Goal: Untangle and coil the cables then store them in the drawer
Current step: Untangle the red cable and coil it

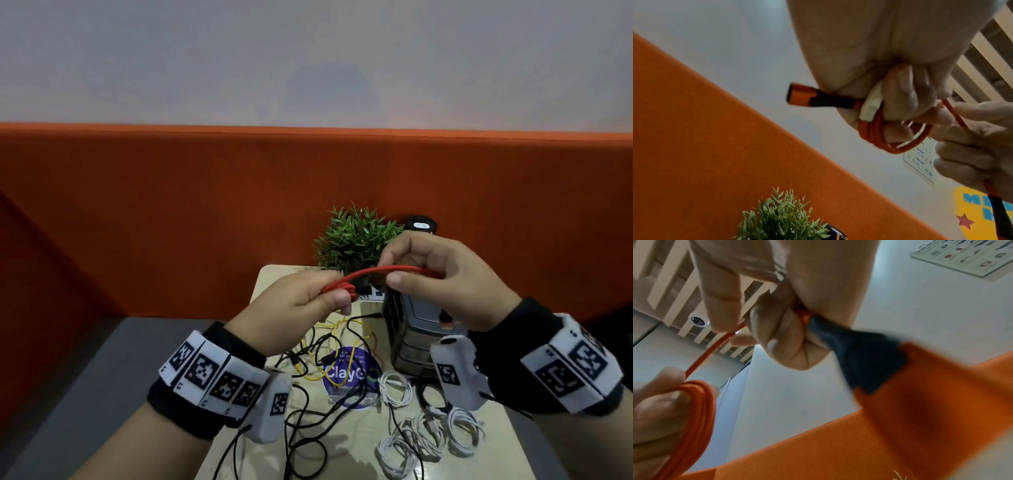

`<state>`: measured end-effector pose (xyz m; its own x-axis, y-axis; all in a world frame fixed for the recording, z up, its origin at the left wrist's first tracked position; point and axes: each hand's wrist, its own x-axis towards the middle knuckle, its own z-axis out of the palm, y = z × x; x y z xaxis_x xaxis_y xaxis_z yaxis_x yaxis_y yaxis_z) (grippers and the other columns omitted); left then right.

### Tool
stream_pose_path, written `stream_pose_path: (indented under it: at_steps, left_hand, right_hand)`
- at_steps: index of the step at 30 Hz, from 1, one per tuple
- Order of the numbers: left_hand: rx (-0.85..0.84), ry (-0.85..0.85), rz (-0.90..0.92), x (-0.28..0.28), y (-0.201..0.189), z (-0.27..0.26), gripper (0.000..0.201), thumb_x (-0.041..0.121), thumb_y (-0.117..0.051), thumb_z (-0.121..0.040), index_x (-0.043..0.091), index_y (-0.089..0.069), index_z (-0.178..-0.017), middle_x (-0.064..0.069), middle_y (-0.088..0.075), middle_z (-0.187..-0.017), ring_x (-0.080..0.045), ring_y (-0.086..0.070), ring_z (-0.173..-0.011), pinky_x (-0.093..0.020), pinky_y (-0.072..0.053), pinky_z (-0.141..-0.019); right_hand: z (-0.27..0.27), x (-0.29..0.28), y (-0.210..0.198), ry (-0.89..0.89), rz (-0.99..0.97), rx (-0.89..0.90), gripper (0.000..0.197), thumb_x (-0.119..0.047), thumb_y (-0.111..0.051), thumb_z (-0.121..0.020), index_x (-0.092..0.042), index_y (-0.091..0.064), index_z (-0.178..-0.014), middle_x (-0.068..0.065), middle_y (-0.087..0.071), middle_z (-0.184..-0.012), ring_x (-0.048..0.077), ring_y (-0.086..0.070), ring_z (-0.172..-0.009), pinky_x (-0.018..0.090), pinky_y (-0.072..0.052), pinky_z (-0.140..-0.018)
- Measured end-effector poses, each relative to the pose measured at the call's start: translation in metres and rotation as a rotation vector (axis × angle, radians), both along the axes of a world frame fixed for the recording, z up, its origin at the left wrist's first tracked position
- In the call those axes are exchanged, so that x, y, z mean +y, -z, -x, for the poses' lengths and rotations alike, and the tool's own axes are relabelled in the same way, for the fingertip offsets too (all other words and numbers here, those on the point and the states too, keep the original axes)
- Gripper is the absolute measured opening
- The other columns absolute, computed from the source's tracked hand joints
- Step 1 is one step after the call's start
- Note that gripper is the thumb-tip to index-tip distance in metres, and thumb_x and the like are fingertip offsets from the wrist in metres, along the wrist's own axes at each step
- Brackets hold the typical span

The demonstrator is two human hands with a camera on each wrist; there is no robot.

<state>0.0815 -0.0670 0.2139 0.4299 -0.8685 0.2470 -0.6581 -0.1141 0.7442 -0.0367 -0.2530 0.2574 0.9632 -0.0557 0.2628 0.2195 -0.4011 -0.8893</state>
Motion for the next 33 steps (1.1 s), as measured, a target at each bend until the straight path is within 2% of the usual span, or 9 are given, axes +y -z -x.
stream_pose_path:
  at_steps: [3, 6, 8, 11, 15, 18, 21, 27, 33]
  left_hand:
    - [0.208, 0.006, 0.091, 0.001, 0.0, 0.002, 0.028, 0.043, -0.048, -0.087, 0.023, -0.064, -0.078, 0.013, -0.06, -0.075, -0.003, -0.052, -0.061, -0.015, -0.04, -0.057]
    - [0.345, 0.025, 0.13, 0.0, -0.002, 0.003, 0.023, 0.028, -0.046, -0.088, 0.015, -0.061, -0.077, 0.016, -0.058, -0.061, -0.002, -0.048, -0.055, -0.01, -0.035, -0.053]
    - [0.449, 0.047, 0.15, -0.001, -0.004, 0.006, 0.026, 0.029, -0.043, -0.089, 0.012, -0.06, -0.079, 0.009, -0.05, -0.051, -0.015, -0.045, -0.055, -0.011, -0.034, -0.051]
    - [0.63, 0.118, 0.235, -0.003, -0.005, 0.01, 0.036, 0.026, -0.035, -0.094, 0.006, -0.062, -0.082, 0.001, -0.036, -0.053, -0.034, -0.029, -0.052, -0.012, -0.038, -0.052]
    - [0.76, 0.148, 0.34, -0.009, -0.006, 0.015, 0.035, 0.024, -0.032, -0.094, 0.0, -0.057, -0.084, 0.002, -0.031, -0.052, -0.02, -0.035, -0.05, -0.02, -0.036, -0.056]
    - [0.849, 0.116, 0.437, -0.012, -0.007, 0.013, 0.033, 0.024, -0.036, -0.094, 0.004, -0.059, -0.082, 0.0, -0.031, -0.053, -0.024, -0.031, -0.056, -0.02, -0.043, -0.058]
    - [0.9, 0.106, 0.455, -0.011, -0.007, 0.01, 0.031, 0.024, -0.037, -0.096, 0.003, -0.056, -0.084, -0.001, -0.031, -0.055, -0.017, -0.032, -0.05, -0.021, -0.046, -0.061]
    - [0.882, 0.073, 0.372, -0.014, 0.0, 0.011, 0.03, 0.027, -0.039, -0.093, 0.005, -0.057, -0.084, -0.002, -0.047, -0.06, -0.016, -0.045, -0.055, -0.024, -0.046, -0.064]
    - [0.616, -0.146, 0.228, -0.009, -0.005, 0.003, 0.018, 0.024, -0.057, -0.087, 0.014, -0.072, -0.087, 0.002, -0.066, -0.074, -0.009, -0.061, -0.069, -0.019, -0.048, -0.061]
  right_hand:
    - [0.0, -0.003, 0.003, -0.011, -0.009, 0.008, 0.007, -0.014, -0.057, -0.09, -0.014, -0.064, -0.091, -0.016, -0.056, -0.06, -0.002, -0.049, -0.054, 0.006, -0.035, -0.055]
    - [-0.007, -0.005, 0.013, 0.145, 0.214, -0.05, 0.022, -0.014, -0.056, -0.093, -0.032, -0.066, -0.086, -0.014, -0.056, -0.067, 0.002, -0.051, -0.064, 0.015, -0.04, -0.063]
    - [-0.012, -0.005, 0.018, 0.302, 0.431, -0.143, 0.018, -0.018, -0.063, -0.089, -0.034, -0.07, -0.086, -0.013, -0.054, -0.081, 0.009, -0.052, -0.083, 0.02, -0.041, -0.073]
    - [-0.019, 0.003, 0.023, 0.432, 0.595, -0.184, 0.012, -0.021, -0.064, -0.088, -0.026, -0.074, -0.093, -0.012, -0.048, -0.079, 0.01, -0.046, -0.079, 0.017, -0.033, -0.067]
    - [-0.02, 0.02, 0.03, 0.396, 0.332, -0.046, 0.026, -0.009, -0.058, -0.09, -0.028, -0.073, -0.099, -0.014, -0.068, -0.084, 0.001, -0.062, -0.081, 0.008, -0.043, -0.069]
    - [-0.014, 0.028, 0.027, 0.154, -0.083, 0.011, 0.044, 0.005, -0.054, -0.079, -0.029, -0.07, -0.102, -0.006, -0.074, -0.092, 0.003, -0.067, -0.089, 0.015, -0.049, -0.079]
    - [-0.011, 0.032, 0.027, -0.027, -0.28, 0.061, 0.032, -0.004, -0.059, -0.077, -0.015, -0.07, -0.105, 0.005, -0.073, -0.093, 0.011, -0.066, -0.09, 0.022, -0.051, -0.081]
    - [-0.016, 0.036, 0.037, 0.246, -0.076, 0.029, 0.017, -0.014, -0.06, -0.092, -0.017, -0.074, -0.083, 0.001, -0.07, -0.07, 0.002, -0.059, -0.063, 0.015, -0.045, -0.061]
    - [-0.015, 0.034, 0.036, 0.356, -0.031, 0.032, 0.012, -0.024, -0.065, -0.088, -0.022, -0.075, -0.081, 0.0, -0.072, -0.075, 0.01, -0.065, -0.069, 0.023, -0.052, -0.065]
